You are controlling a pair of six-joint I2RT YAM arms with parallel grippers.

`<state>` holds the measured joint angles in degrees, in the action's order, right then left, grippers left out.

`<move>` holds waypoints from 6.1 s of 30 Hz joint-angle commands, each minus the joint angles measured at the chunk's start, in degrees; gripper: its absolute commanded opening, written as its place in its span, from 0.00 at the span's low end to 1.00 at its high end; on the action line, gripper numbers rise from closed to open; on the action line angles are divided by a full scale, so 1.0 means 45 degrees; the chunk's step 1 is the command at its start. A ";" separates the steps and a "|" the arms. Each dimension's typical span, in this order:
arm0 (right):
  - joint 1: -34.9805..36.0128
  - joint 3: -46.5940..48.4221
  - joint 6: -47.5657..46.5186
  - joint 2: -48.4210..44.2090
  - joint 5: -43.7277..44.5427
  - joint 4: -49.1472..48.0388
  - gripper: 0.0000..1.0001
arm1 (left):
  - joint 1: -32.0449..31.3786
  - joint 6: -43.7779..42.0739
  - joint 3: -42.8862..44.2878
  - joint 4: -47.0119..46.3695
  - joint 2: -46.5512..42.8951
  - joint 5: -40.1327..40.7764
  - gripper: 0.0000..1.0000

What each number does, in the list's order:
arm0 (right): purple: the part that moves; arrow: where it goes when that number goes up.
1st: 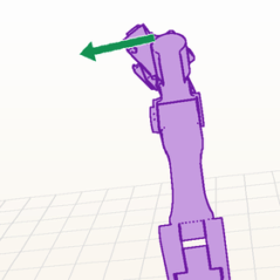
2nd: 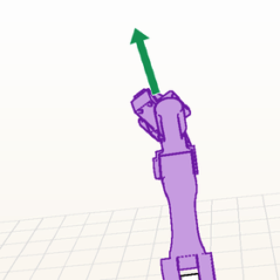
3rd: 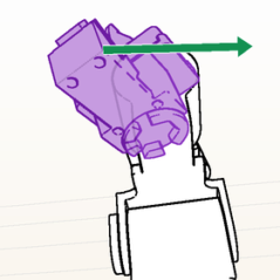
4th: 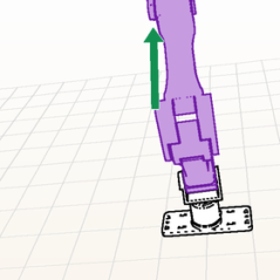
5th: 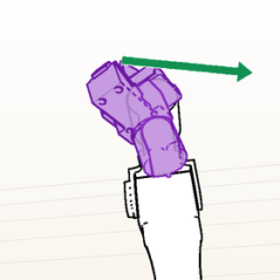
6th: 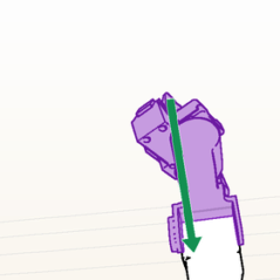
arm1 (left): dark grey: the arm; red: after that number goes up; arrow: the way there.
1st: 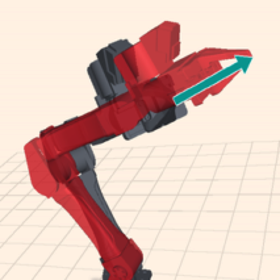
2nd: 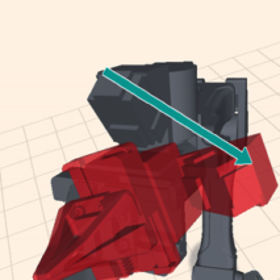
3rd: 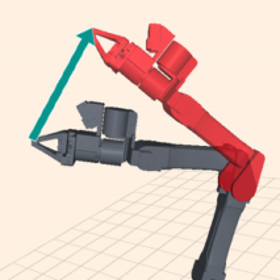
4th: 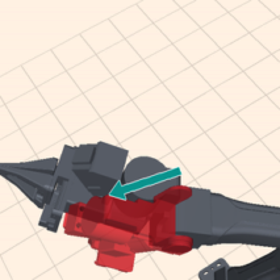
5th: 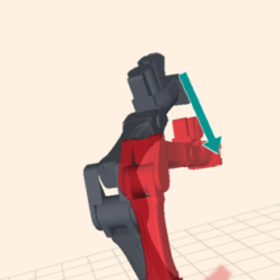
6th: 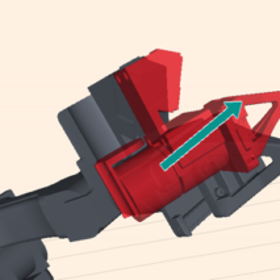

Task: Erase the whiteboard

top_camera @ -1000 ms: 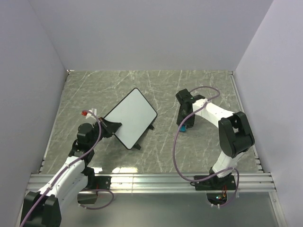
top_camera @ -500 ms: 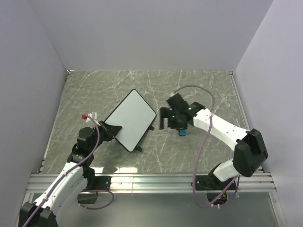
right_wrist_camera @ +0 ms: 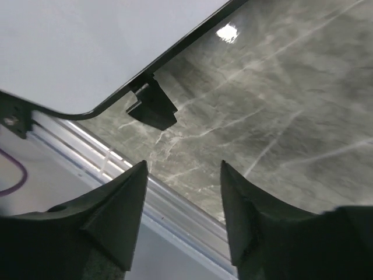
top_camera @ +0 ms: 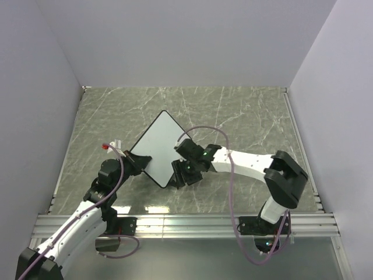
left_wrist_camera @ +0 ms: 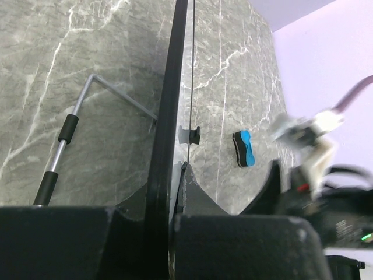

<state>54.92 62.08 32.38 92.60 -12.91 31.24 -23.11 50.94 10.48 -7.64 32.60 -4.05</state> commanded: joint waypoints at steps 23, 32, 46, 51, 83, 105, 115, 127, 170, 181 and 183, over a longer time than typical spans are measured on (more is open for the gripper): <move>0.1058 0.3039 -0.0418 0.3952 0.2653 -0.0126 0.00 | -0.0840 -0.0148 0.0190 0.2653 0.0998 0.0120 0.00; 0.0474 0.3682 -0.0008 0.4910 0.3707 -0.0264 0.00 | -0.0840 -0.0050 0.0717 0.2752 0.1348 0.0607 0.00; -0.2397 0.5948 -0.0769 0.6062 0.4723 0.0770 0.00 | -0.0938 -0.0479 0.1615 0.0215 0.4999 0.1525 0.00; -0.3197 0.7354 -0.1024 0.6766 0.5055 0.1298 0.00 | -0.0996 -0.1241 0.2512 -0.0548 0.6894 0.1624 0.00; -0.4039 0.7103 -0.0497 0.6084 0.4918 0.1162 0.00 | -0.4002 0.0144 0.2456 0.0994 0.6153 0.5118 0.21; -0.4352 0.5754 -0.0204 0.5575 0.4704 0.0654 0.00 | -0.7168 0.1122 0.4897 0.3103 0.7130 0.7737 0.13; -0.4333 0.5618 -0.0067 0.5556 0.4646 0.0557 0.00 | -0.7285 0.1492 0.4702 0.3318 0.6975 0.7717 0.34; -0.4332 0.5558 0.0070 0.5595 0.4548 0.0459 0.00 | -0.7617 0.1240 0.5151 0.3631 0.7052 0.7932 0.58; -0.4332 0.6047 0.0363 0.5810 0.4626 0.0674 0.02 | -0.7989 0.1979 0.5093 0.7806 0.3324 0.9299 0.95; -0.4352 0.6203 0.0226 0.5051 0.4840 0.1006 0.73 | -0.7969 0.2333 0.6166 1.0190 0.1506 1.0119 0.97; -0.4352 0.6165 0.0168 0.4737 0.5074 0.1161 0.81 | -0.7969 0.2216 0.6751 1.0485 0.1292 1.0314 0.97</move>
<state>35.31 88.18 33.39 119.31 7.51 34.81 -58.74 60.75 35.55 36.05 40.18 39.24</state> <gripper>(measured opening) 0.774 0.971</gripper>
